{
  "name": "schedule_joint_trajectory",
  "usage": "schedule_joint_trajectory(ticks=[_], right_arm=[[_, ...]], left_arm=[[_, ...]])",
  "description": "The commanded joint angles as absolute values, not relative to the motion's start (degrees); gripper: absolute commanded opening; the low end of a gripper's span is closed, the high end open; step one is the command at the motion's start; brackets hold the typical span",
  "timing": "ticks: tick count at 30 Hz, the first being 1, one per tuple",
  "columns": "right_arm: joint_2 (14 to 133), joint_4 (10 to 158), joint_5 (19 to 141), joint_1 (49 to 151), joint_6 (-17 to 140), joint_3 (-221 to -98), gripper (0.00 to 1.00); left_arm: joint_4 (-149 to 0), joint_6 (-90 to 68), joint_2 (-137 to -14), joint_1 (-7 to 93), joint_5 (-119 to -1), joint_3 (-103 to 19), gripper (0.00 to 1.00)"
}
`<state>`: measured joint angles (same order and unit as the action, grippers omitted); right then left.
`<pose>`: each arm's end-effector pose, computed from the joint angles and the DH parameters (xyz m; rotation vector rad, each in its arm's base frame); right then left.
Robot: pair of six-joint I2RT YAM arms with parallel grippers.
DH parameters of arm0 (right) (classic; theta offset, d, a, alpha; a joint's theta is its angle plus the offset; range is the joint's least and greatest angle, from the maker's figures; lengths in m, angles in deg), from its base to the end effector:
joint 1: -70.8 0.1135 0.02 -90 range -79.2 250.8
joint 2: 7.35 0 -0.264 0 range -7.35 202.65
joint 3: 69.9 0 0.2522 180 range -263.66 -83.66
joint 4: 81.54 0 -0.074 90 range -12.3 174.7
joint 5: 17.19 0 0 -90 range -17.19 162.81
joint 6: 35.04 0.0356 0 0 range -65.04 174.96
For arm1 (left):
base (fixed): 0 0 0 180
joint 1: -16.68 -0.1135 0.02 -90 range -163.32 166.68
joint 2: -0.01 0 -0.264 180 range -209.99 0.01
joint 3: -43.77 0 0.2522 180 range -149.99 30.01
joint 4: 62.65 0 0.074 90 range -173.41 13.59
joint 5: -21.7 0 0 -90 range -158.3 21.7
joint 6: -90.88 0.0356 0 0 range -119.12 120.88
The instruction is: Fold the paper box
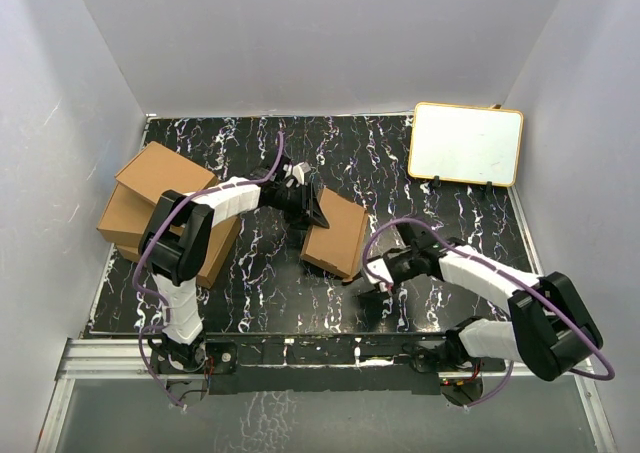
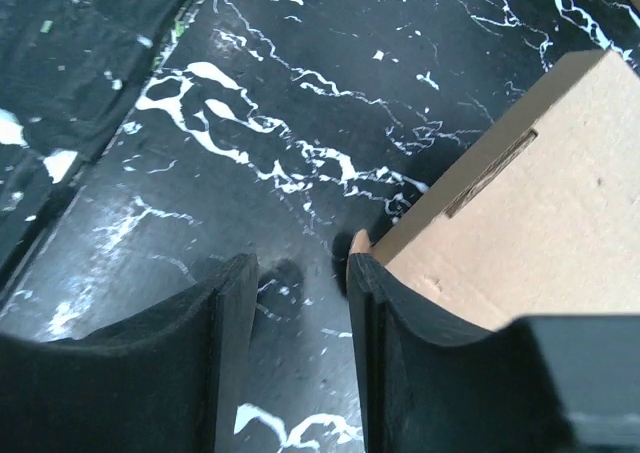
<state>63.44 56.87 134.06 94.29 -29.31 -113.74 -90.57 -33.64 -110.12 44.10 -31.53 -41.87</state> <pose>0.1630 0.1049 0.1637 -1.8767 1.0713 0.8907 0.3478 -0.2045 0.1756 0.1347 2.6560 -1.2159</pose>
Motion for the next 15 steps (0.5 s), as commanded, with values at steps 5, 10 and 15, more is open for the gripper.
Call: schedule_joint_trajectory(ticks=[5, 10, 15], right_arm=[[65.7, 73.1, 126.3, 101.8, -23.4, -113.5, 0.41], [66.4, 76.9, 122.8, 103.5, -20.2, -112.9, 0.37], [66.9, 76.6, 121.7, 104.4, -21.0, -112.5, 0.33]], left_arm=[[-91.9, -34.1, -109.4, 43.0, -38.6, -38.2, 0.0], [-91.7, -34.0, -109.6, 42.8, -38.4, -38.1, 0.0], [-91.5, -33.8, -109.9, 42.5, -37.8, -38.2, 0.0]])
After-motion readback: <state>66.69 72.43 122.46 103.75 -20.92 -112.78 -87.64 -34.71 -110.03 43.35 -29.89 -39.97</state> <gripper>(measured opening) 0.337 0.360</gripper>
